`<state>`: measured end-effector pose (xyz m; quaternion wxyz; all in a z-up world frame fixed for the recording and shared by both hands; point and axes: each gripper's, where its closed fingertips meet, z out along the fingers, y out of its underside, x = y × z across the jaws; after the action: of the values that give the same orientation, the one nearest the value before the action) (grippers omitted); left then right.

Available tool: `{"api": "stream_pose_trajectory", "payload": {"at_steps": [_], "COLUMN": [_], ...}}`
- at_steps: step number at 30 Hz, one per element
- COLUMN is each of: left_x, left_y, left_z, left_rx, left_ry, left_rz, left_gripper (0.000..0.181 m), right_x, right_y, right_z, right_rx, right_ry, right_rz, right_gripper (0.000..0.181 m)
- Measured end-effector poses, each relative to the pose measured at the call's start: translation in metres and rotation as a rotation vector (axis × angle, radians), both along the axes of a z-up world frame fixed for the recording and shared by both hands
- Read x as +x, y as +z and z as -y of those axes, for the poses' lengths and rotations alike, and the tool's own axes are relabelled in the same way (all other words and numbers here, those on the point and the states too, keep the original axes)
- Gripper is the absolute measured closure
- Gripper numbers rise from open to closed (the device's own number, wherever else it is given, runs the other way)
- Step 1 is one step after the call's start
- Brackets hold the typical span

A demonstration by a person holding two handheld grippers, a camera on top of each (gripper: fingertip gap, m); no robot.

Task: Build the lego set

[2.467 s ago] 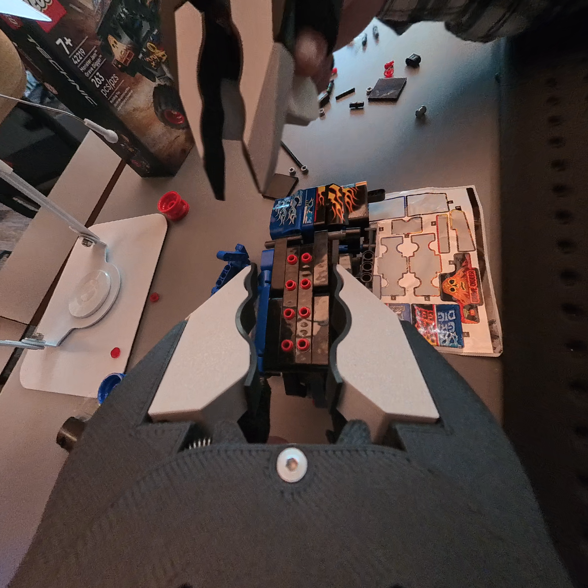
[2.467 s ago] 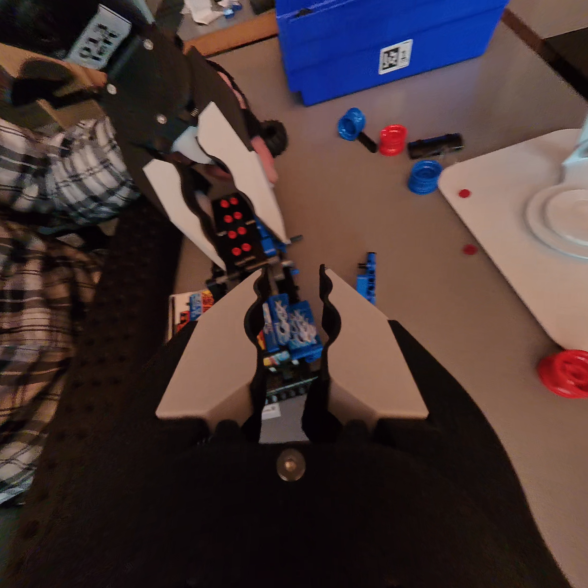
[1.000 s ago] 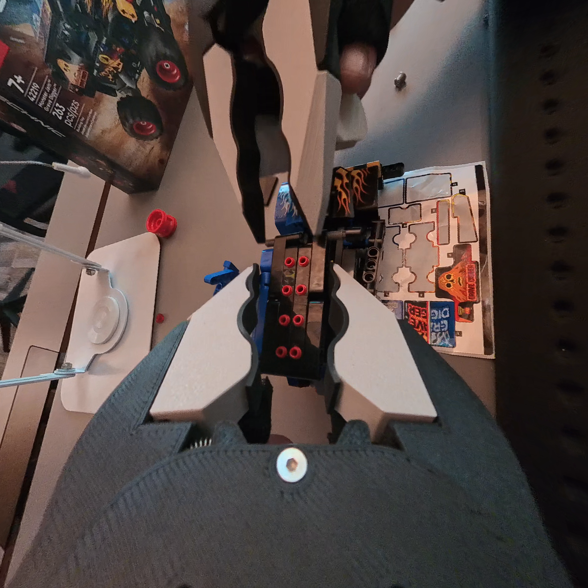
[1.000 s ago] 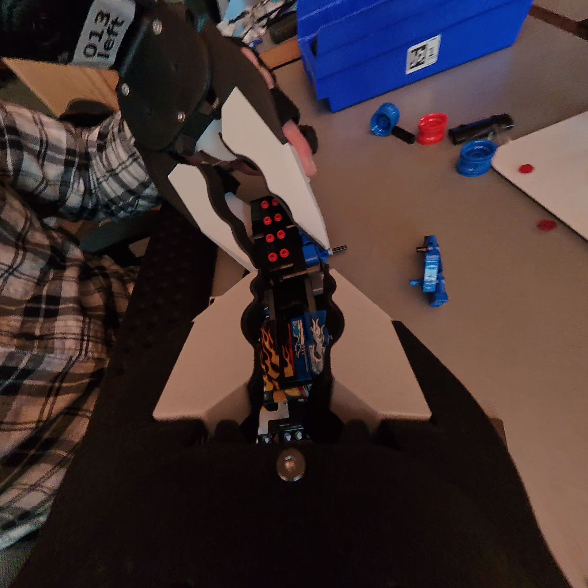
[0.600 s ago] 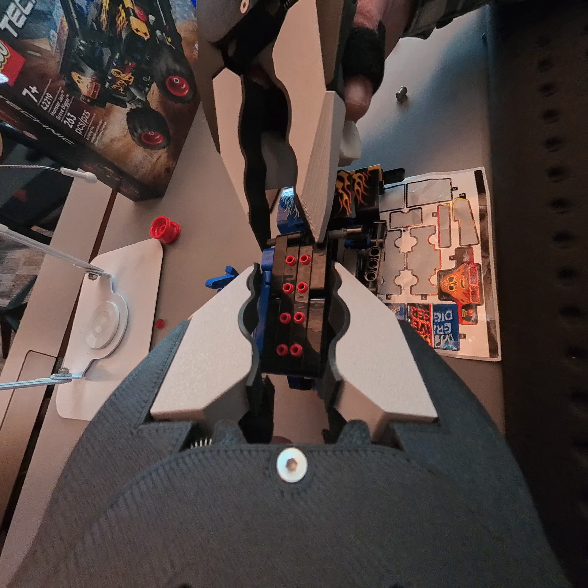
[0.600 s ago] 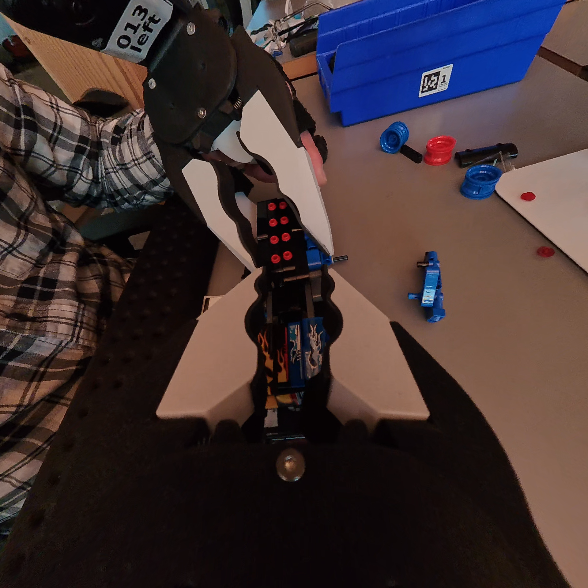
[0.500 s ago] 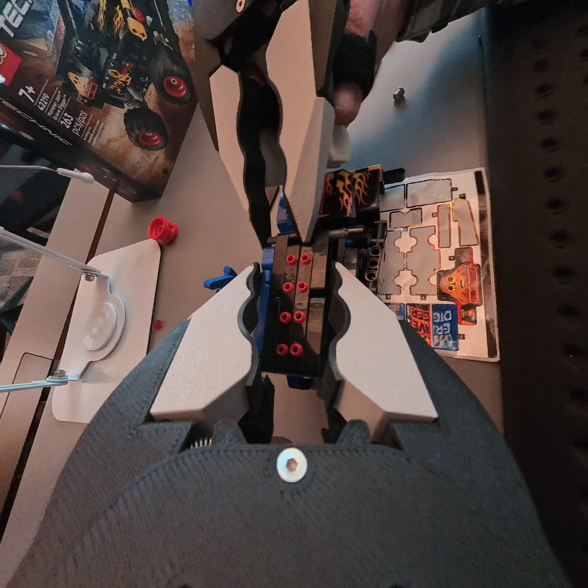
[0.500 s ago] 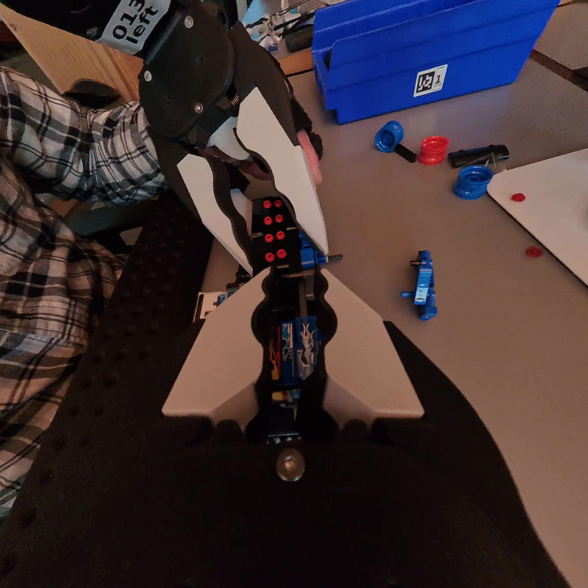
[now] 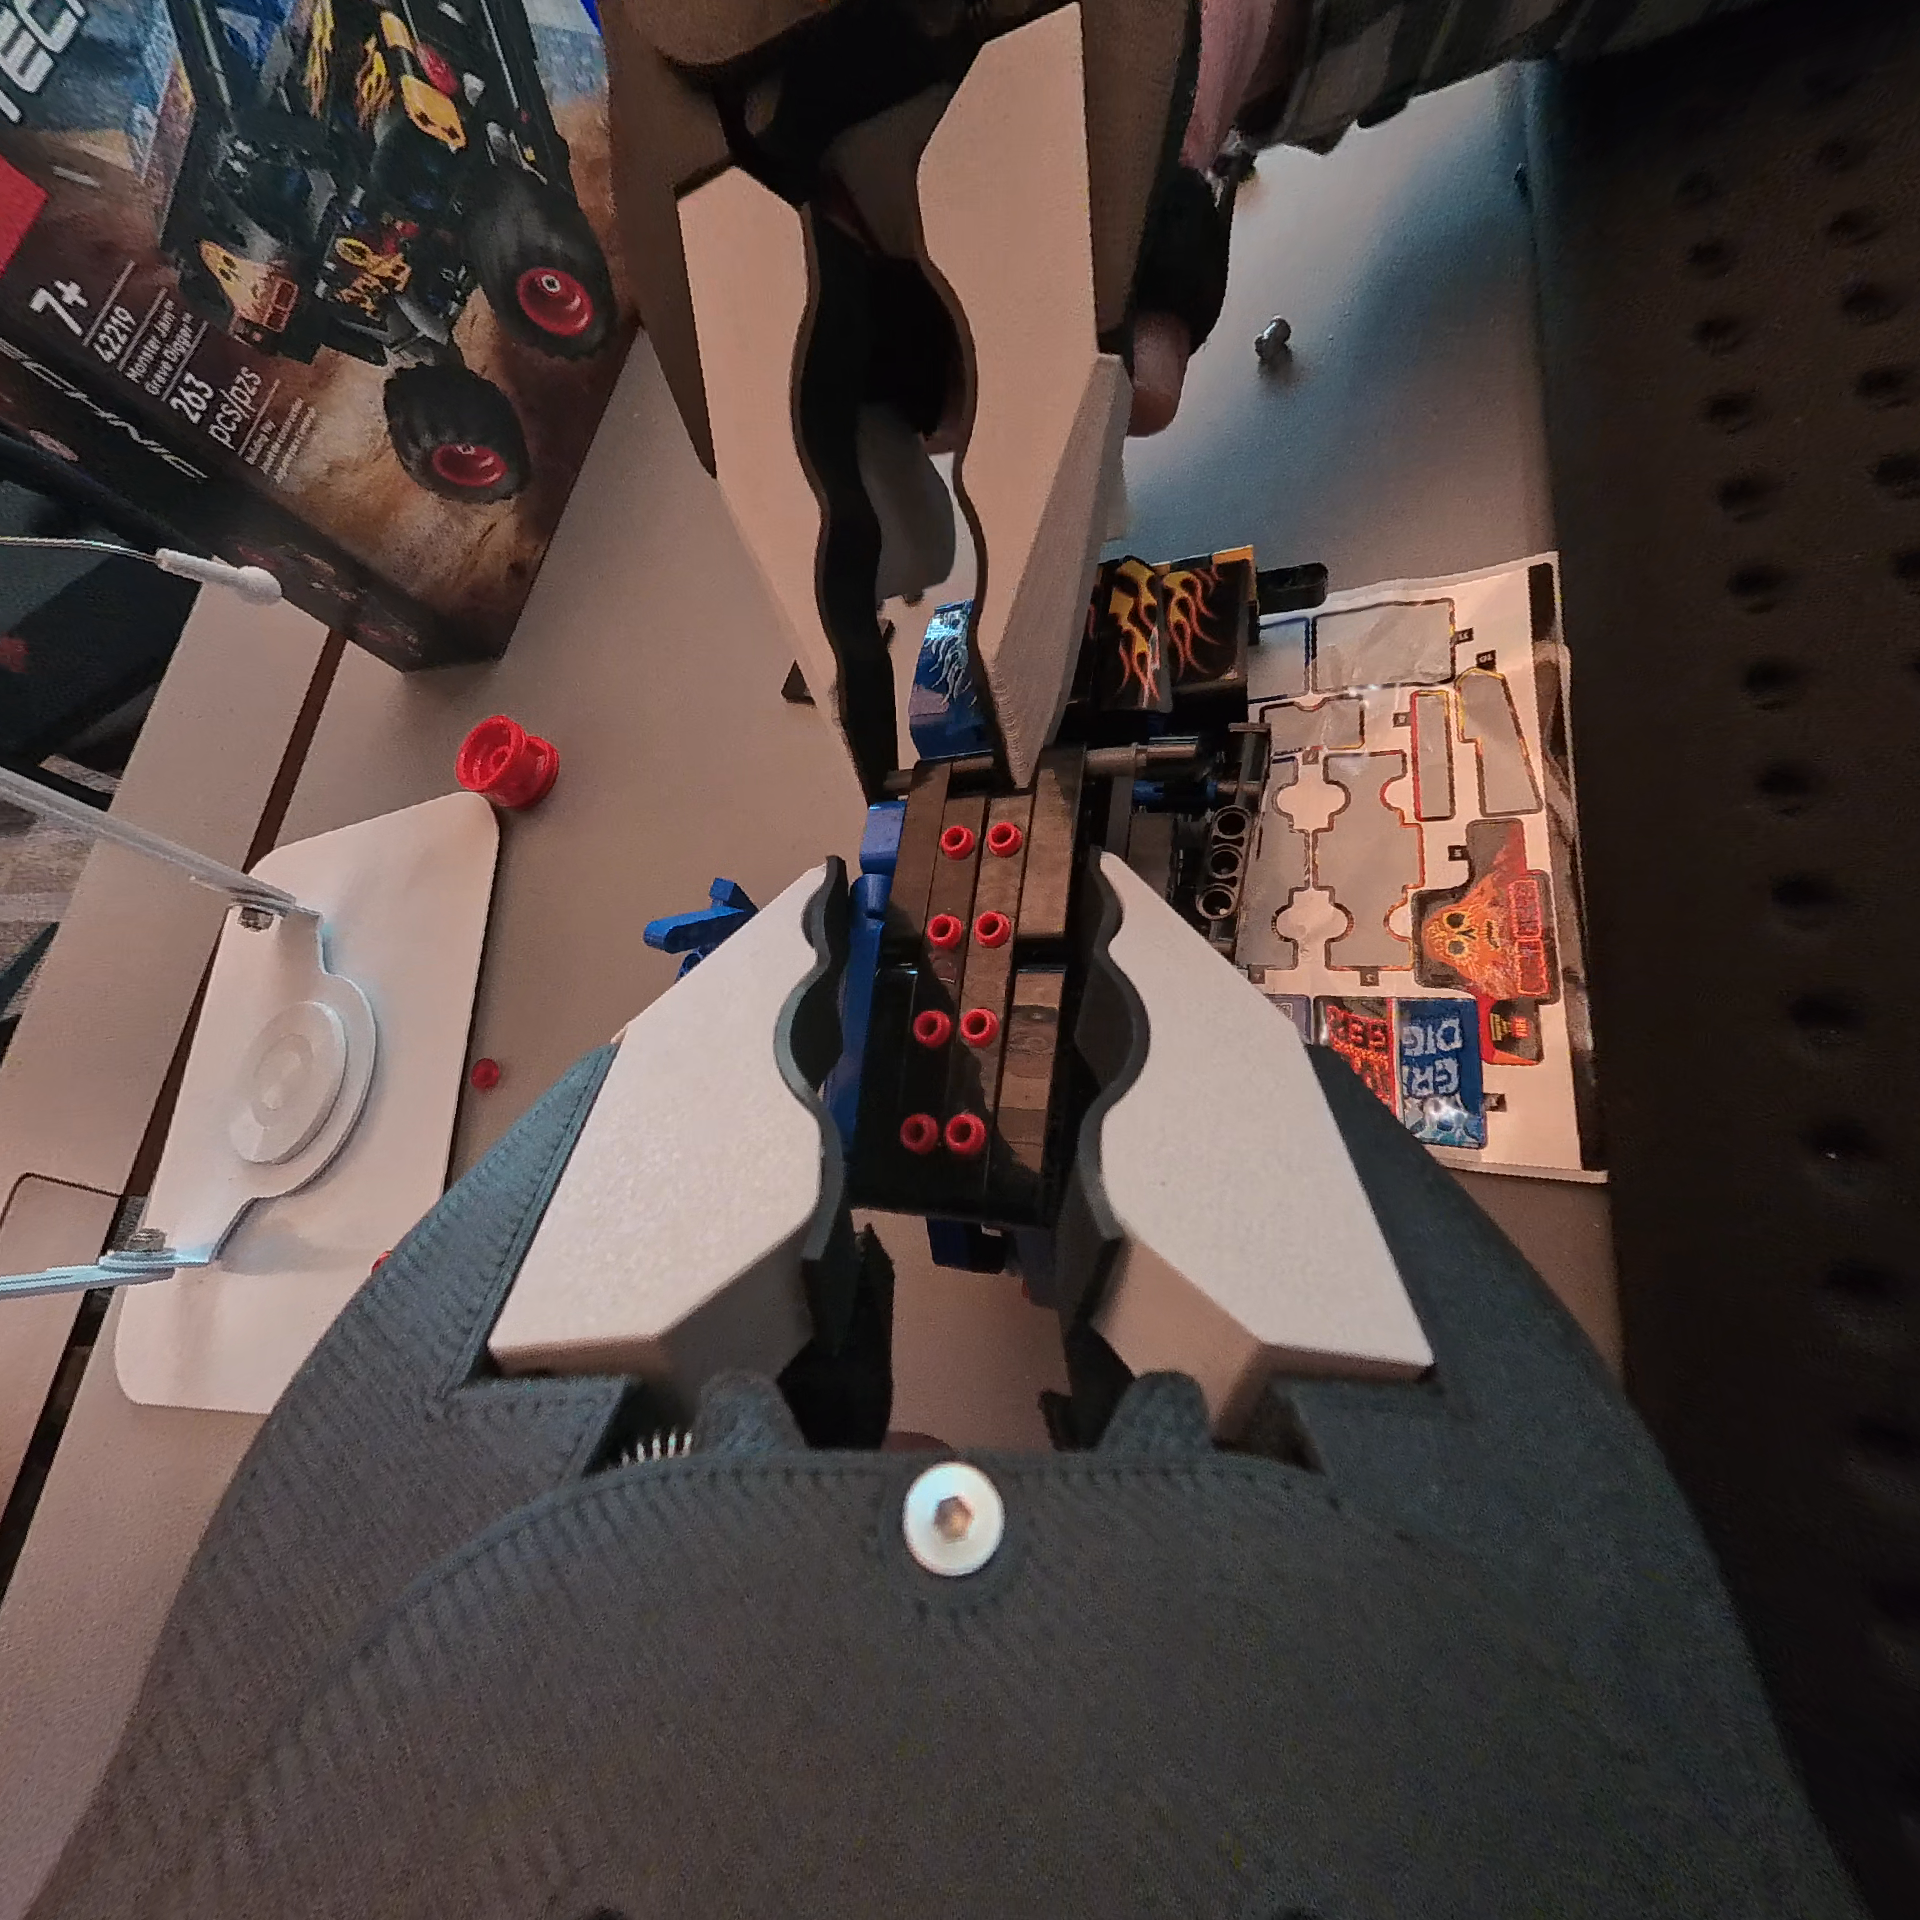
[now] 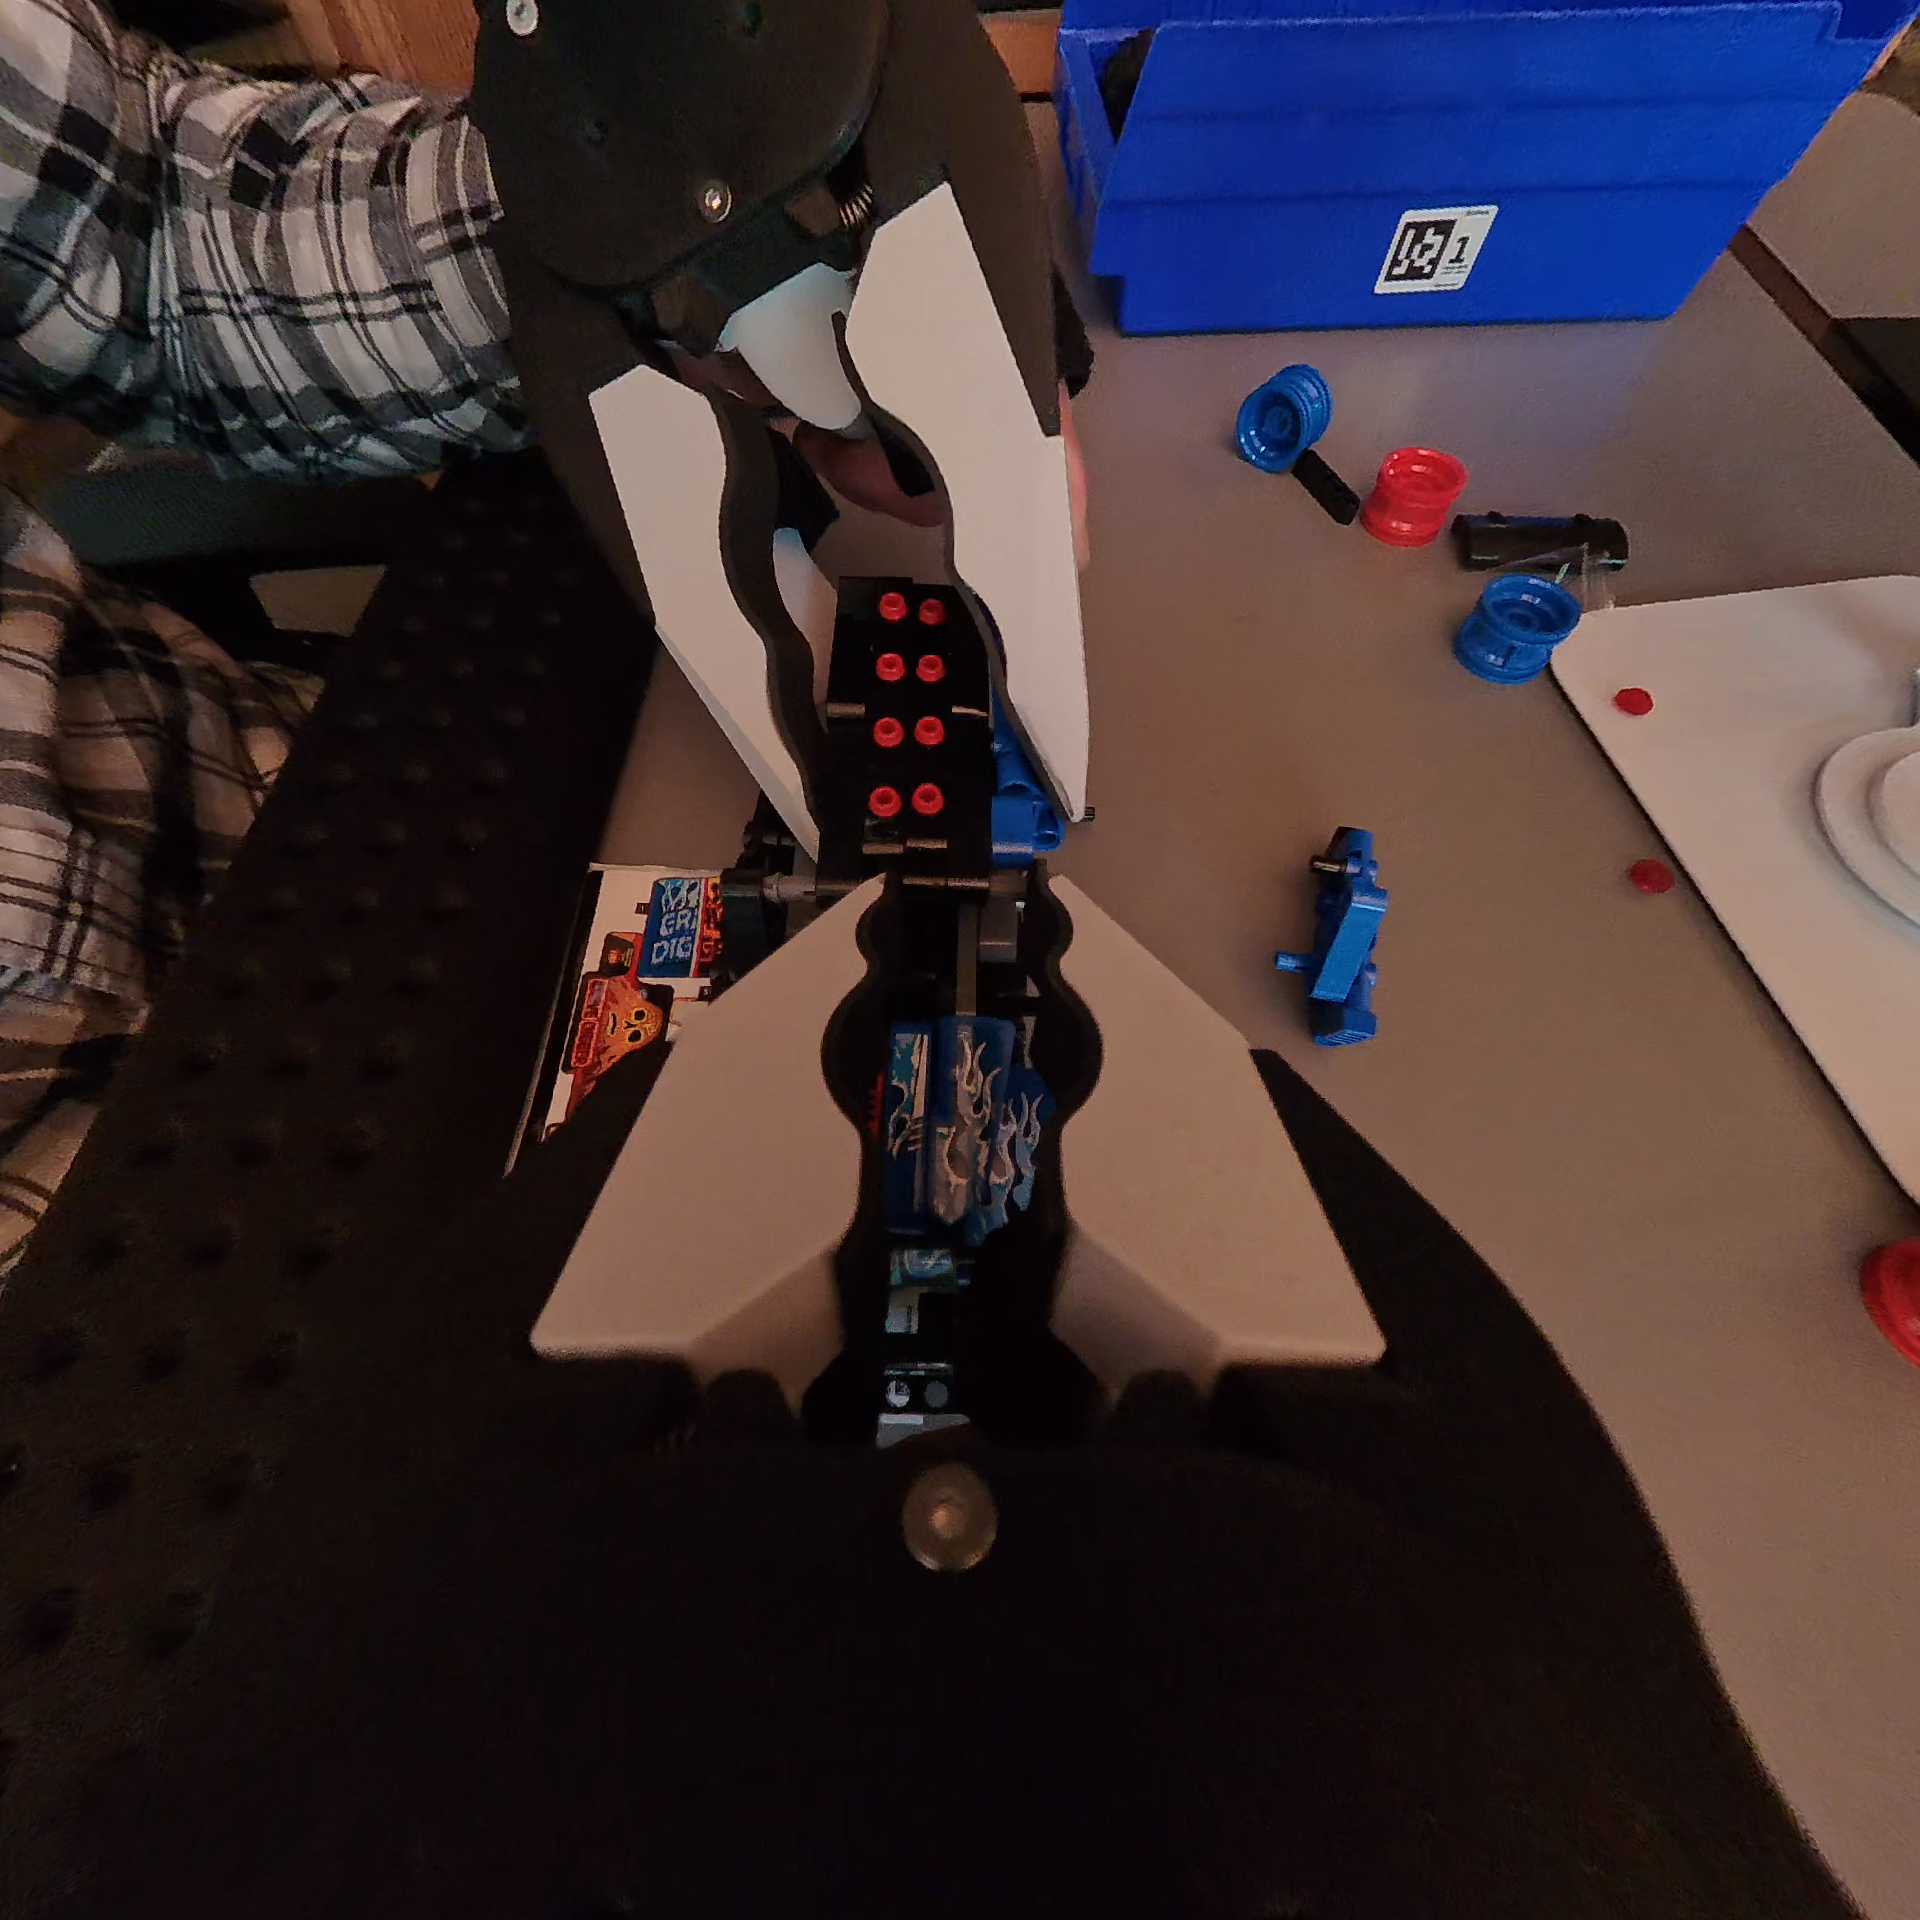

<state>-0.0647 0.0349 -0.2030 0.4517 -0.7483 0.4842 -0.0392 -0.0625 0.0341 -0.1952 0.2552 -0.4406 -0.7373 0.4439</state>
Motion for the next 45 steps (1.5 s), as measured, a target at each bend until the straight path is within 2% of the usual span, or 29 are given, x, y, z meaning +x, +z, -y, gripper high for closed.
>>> {"api": "stream_pose_trajectory", "payload": {"at_steps": [14, 17, 20, 22, 33, 34, 35, 36, 37, 38, 41, 43, 44, 45], "left_x": [0.0, 0.002, 0.008, 0.006, 0.008, 0.004, -0.018, -0.042, -0.051, -0.05, -0.038, -0.036, -0.034, -0.032], "left_y": [0.001, 0.002, 0.009, 0.001, 0.001, 0.002, 0.002, 0.002, 0.002, 0.002, 0.002, 0.003, 0.003, 0.003], "left_z": [-0.001, -0.001, 0.0, -0.002, -0.004, -0.009, -0.027, -0.04, -0.04, -0.035, -0.029, -0.028, -0.027, -0.026], "left_rx": [-0.013, -0.013, -0.012, -0.037, -0.013, 0.004, 0.066, 0.082, 0.021, 0.027, 0.029, 0.035, 0.048, 0.064], "left_ry": [0.002, -0.002, -0.018, -0.011, -0.01, 0.024, 0.134, 0.22, 0.228, 0.205, 0.162, 0.151, 0.142, 0.13], "left_rz": [-0.012, -0.027, -0.008, -0.051, -0.018, -0.016, -0.062, -0.08, -0.058, -0.101, -0.035, -0.053, -0.052, -0.058], "left_gripper": [0.138, 0.139, 0.138, 0.138, 0.139, 0.139, 0.14, 0.14, 0.141, 0.141, 0.14, 0.14, 0.14, 0.14], "right_x": [0.011, 0.006, 0.0, -0.003, 0.002, 0.016, 0.033, 0.038, 0.031, 0.026, 0.016, 0.004, -0.002, -0.009], "right_y": [0.004, 0.005, 0.002, 0.002, -0.001, 0.012, 0.034, 0.02, -0.013, -0.02, 0.033, 0.032, 0.024, 0.018], "right_z": [-0.002, -0.006, -0.011, -0.007, 0.0, 0.026, 0.067, 0.092, 0.09, 0.08, 0.042, 0.014, 0.003, -0.008], "right_rx": [-0.117, -0.08, -0.077, -0.08, 0.055, -0.02, -0.155, -0.097, 0.062, 0.077, 0.02, 0.021, 0.033, 0.036], "right_ry": [0.071, 0.049, 0.016, 0.024, 0.075, 0.251, 0.47, 0.567, 0.543, 0.489, 0.312, 0.185, 0.131, 0.075], "right_rz": [0.022, 0.009, 0.019, 0.017, 0.026, 0.007, -0.045, 0.006, 0.121, 0.154, -0.035, -0.032, -0.019, -0.001], "right_gripper": [0.16, 0.167, 0.154, 0.154, 0.164, 0.181, 0.181, 0.181, 0.181, 0.181, 0.181, 0.181, 0.176, 0.163]}}
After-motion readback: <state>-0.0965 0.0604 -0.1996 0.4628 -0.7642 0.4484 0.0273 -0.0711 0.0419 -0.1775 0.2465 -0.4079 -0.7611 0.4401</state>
